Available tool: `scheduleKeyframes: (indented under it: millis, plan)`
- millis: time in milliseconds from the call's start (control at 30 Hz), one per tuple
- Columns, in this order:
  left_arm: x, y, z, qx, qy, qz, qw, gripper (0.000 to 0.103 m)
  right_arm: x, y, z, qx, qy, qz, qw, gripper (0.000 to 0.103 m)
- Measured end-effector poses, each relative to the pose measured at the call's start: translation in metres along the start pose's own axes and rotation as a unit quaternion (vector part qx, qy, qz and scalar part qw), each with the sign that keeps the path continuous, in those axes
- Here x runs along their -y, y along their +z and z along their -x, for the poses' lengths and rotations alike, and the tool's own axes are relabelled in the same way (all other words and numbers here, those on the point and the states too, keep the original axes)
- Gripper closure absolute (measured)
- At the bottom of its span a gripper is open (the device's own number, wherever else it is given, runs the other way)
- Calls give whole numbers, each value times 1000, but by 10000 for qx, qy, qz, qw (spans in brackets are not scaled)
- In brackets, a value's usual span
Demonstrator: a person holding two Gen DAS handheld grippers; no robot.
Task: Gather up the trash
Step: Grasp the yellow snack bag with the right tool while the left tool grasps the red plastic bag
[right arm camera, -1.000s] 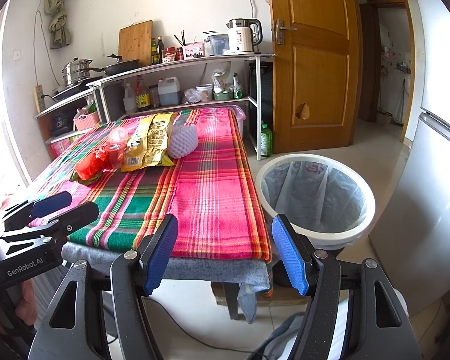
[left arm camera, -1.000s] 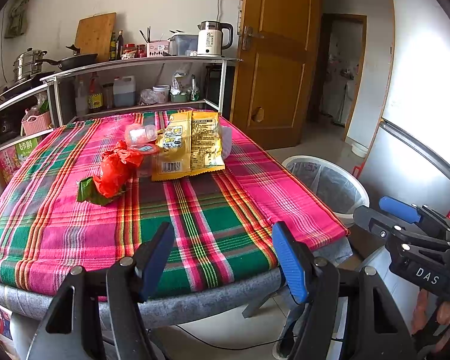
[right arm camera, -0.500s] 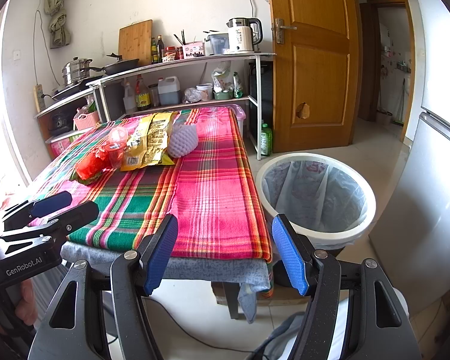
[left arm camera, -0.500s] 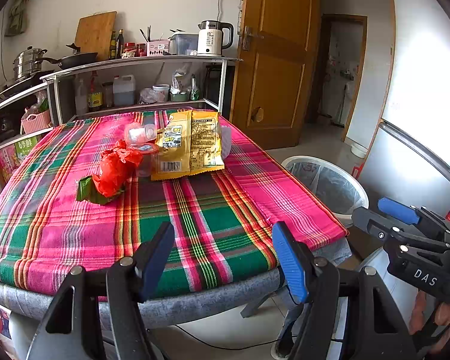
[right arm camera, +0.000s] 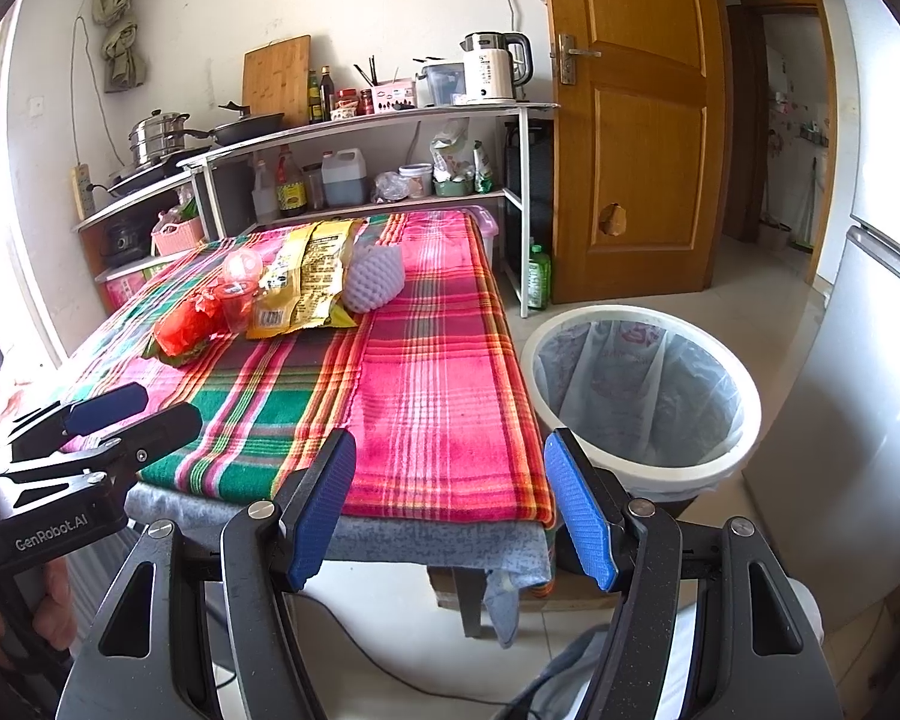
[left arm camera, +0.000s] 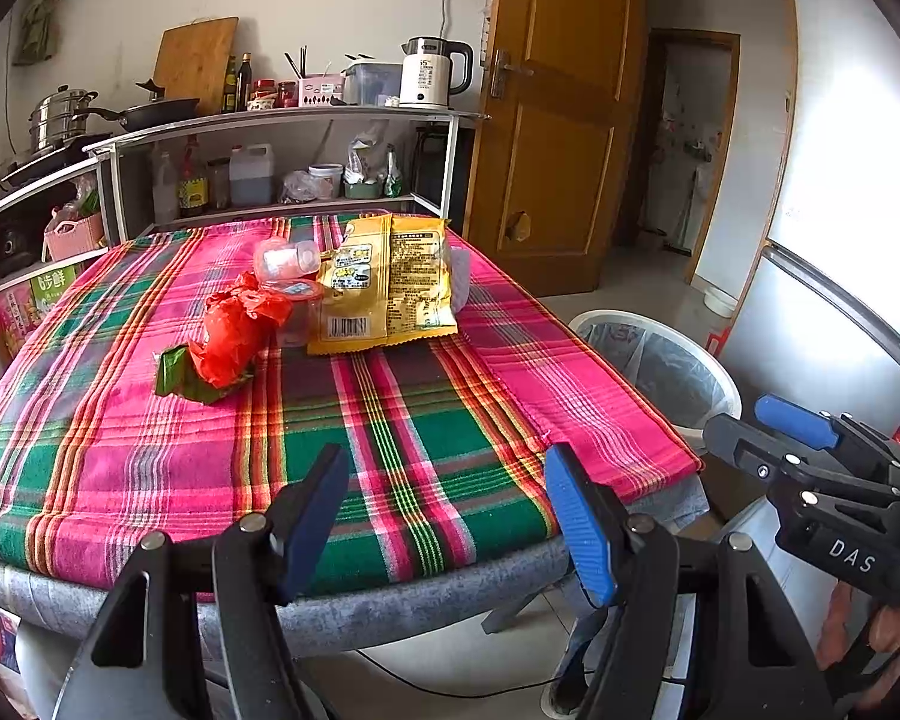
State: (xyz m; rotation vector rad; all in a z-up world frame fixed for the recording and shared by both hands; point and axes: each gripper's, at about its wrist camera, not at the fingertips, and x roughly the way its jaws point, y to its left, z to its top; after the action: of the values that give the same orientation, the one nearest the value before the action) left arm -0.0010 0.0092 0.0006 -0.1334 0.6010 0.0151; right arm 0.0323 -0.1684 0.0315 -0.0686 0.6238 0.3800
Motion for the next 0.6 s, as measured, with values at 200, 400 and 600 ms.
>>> scheduleKeyframes:
  millis: [200, 400, 600]
  plan:
    - [-14, 2, -4, 20, 61, 74, 10000, 33, -7, 9, -11, -27, 117, 97, 9999, 37]
    - [-43, 9, -8, 135, 378, 273, 9988, 33, -17, 23, -30, -95, 377, 123, 9992, 37]
    - [-75, 25, -17, 151, 626, 403, 9971, 33, -29, 39, -57, -261, 661, 135, 9974, 37]
